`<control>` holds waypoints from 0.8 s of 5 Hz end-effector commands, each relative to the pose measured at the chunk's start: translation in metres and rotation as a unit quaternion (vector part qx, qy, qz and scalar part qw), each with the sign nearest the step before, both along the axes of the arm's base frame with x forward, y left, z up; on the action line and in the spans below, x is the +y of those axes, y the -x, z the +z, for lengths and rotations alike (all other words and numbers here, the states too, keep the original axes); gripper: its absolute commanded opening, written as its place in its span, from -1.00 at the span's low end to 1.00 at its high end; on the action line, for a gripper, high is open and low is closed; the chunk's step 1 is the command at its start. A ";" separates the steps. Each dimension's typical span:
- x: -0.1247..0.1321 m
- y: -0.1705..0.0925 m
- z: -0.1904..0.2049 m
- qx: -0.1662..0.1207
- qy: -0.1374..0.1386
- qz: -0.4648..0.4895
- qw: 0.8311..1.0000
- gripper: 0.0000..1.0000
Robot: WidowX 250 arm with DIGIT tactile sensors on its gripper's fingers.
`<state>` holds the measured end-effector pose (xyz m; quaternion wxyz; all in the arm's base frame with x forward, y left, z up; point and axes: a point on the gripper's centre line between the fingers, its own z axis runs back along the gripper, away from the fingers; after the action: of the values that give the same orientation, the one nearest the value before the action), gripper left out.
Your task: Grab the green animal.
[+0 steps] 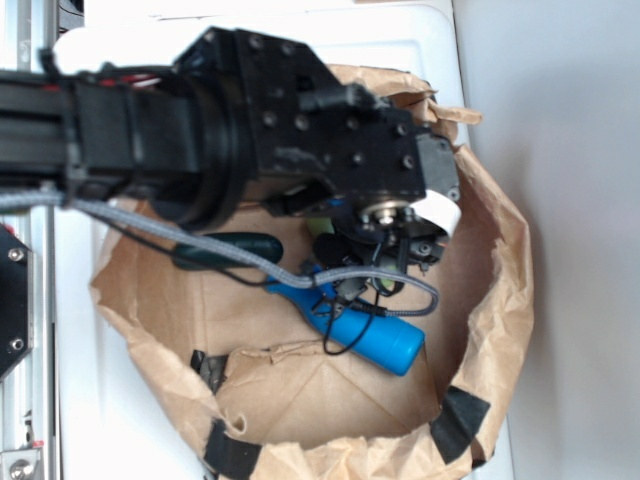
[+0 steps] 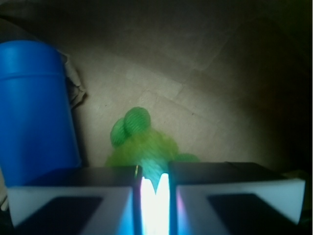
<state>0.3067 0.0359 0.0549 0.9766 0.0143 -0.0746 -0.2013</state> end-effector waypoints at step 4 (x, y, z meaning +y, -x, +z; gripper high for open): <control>0.025 0.025 0.000 0.016 0.010 -0.077 0.997 1.00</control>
<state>0.2780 0.0570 0.0432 0.9599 -0.0119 -0.0431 -0.2768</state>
